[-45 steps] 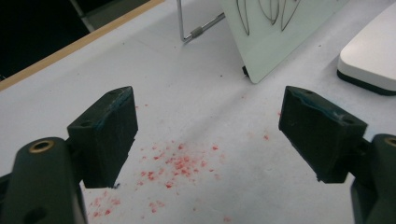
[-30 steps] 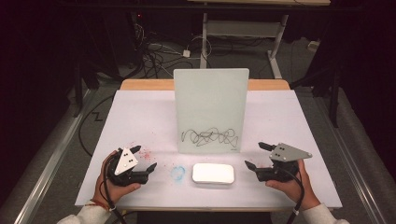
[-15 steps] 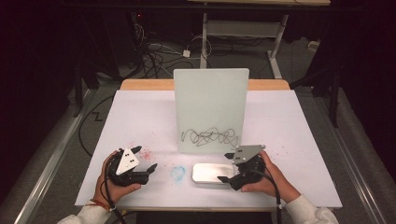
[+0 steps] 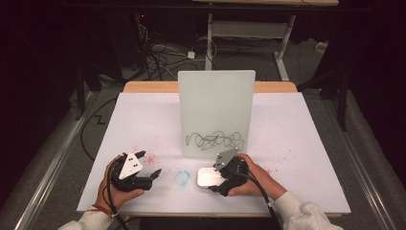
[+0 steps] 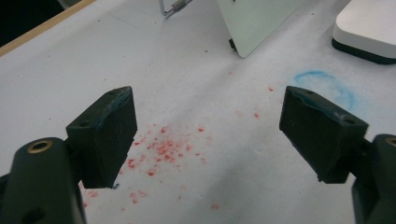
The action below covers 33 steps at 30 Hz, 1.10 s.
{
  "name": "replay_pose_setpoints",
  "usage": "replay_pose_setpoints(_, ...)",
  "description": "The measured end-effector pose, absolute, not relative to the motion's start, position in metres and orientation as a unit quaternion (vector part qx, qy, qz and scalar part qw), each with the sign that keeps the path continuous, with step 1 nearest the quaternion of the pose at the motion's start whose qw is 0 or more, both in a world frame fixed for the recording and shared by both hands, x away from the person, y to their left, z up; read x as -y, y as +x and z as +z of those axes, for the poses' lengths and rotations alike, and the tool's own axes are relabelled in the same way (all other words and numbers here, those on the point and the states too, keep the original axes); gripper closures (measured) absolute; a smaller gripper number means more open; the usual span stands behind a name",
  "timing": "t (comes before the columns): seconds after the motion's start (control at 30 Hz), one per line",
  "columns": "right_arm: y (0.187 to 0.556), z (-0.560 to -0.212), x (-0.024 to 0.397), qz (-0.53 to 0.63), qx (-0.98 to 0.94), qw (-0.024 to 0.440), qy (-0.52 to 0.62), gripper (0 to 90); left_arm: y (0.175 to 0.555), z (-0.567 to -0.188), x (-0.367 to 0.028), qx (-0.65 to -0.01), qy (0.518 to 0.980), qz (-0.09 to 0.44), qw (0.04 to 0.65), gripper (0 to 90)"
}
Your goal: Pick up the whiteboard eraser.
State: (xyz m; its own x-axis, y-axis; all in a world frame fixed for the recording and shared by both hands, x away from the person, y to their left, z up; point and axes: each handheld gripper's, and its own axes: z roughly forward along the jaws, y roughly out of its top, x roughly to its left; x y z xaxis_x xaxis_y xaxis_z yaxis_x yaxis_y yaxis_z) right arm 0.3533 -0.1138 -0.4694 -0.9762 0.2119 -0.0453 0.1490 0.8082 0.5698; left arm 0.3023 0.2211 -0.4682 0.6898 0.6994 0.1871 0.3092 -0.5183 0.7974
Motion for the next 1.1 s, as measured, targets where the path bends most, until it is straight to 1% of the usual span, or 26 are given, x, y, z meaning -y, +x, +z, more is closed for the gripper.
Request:
replay_pose_setpoints(0.2,0.359,-0.473,0.109,0.284,-0.955,0.035,0.083,26.2,0.302,-0.469,-0.220,-0.300,0.837,0.249,0.385,18.6)
replay_pose_setpoints(0.27,0.359,-0.472,0.109,0.277,-0.957,0.037,0.079,26.8,0.303,-0.469,-0.221,-0.299,0.837,0.248,0.385,18.6)
replay_pose_setpoints(0.3,0.360,-0.471,0.110,0.285,-0.955,0.033,0.076,29.4,0.303,-0.469,-0.221,-0.299,0.837,0.247,0.385,18.7)
replay_pose_setpoints(0.47,0.357,-0.469,0.113,0.288,-0.953,0.045,0.077,30.0,0.302,-0.468,-0.222,-0.301,0.836,0.248,0.387,18.8)
replay_pose_setpoints(0.77,0.349,-0.455,0.120,0.317,-0.941,0.080,0.089,30.3,0.302,-0.468,-0.222,-0.302,0.835,0.249,0.387,18.8)
replay_pose_setpoints(1.1,0.343,-0.443,0.133,0.351,-0.916,0.154,0.114,30.5,0.302,-0.467,-0.224,-0.302,0.833,0.251,0.389,18.8)
